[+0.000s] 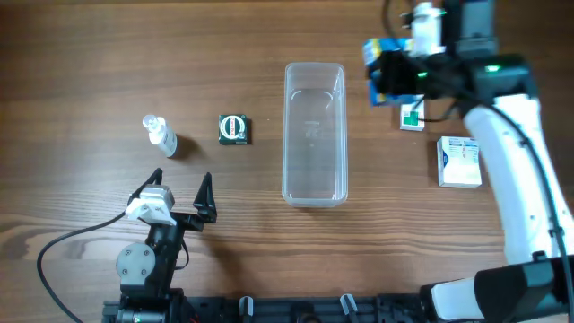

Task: Pack container
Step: 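Carry blue box with right gripper into the clear container, release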

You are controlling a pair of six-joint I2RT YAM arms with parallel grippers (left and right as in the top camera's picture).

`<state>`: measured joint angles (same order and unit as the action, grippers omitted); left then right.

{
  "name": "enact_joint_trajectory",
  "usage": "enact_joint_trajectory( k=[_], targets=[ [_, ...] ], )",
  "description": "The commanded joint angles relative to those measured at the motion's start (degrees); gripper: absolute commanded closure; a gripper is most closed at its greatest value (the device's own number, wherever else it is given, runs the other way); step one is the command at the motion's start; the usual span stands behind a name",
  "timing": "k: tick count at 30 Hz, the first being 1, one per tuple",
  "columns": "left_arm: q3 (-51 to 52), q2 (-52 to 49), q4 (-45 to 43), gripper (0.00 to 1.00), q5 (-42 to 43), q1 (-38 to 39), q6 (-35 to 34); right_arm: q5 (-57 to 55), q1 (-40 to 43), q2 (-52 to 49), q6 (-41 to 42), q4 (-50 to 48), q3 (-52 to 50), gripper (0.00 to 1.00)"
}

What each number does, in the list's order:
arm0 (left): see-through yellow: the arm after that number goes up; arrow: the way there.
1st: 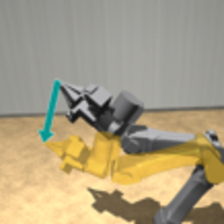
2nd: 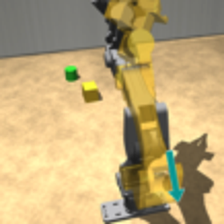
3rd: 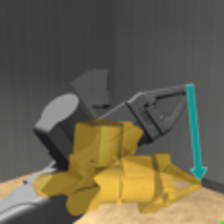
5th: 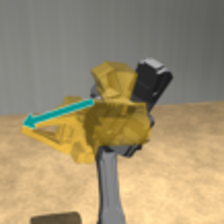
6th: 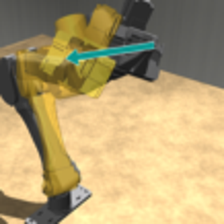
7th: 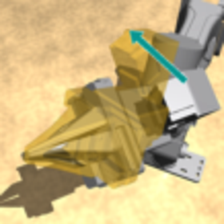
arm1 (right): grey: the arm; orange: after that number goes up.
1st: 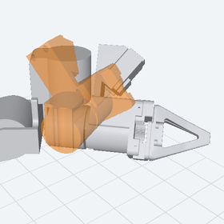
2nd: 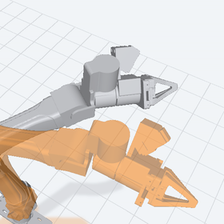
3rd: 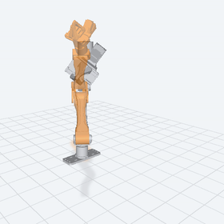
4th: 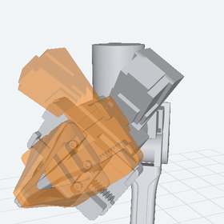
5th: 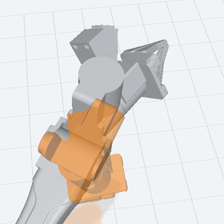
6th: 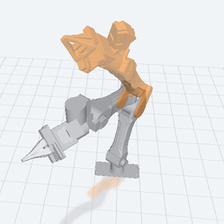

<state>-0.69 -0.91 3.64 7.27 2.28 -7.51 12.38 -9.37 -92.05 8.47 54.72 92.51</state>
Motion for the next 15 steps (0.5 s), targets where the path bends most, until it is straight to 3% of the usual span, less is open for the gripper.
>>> enact_joint_trajectory(
  k=[1,7,15],
  targets=[
    [0.37,0.09,0.20,0.00,-0.50,-0.17,1.31,-5.31,-6.45,-3.10,8.76,-0.09,0.59,0.24],
    [0.37,0.09,0.20,0.00,-0.50,-0.17,1.31,-10.47,-16.70,-12.35,17.51,-2.47,0.59,0.21],
    [0.37,0.09,0.20,0.00,-0.50,-0.17,1.31,-15.87,-18.43,-22.91,19.98,-6.47,0.59,0.20]
  ],
)
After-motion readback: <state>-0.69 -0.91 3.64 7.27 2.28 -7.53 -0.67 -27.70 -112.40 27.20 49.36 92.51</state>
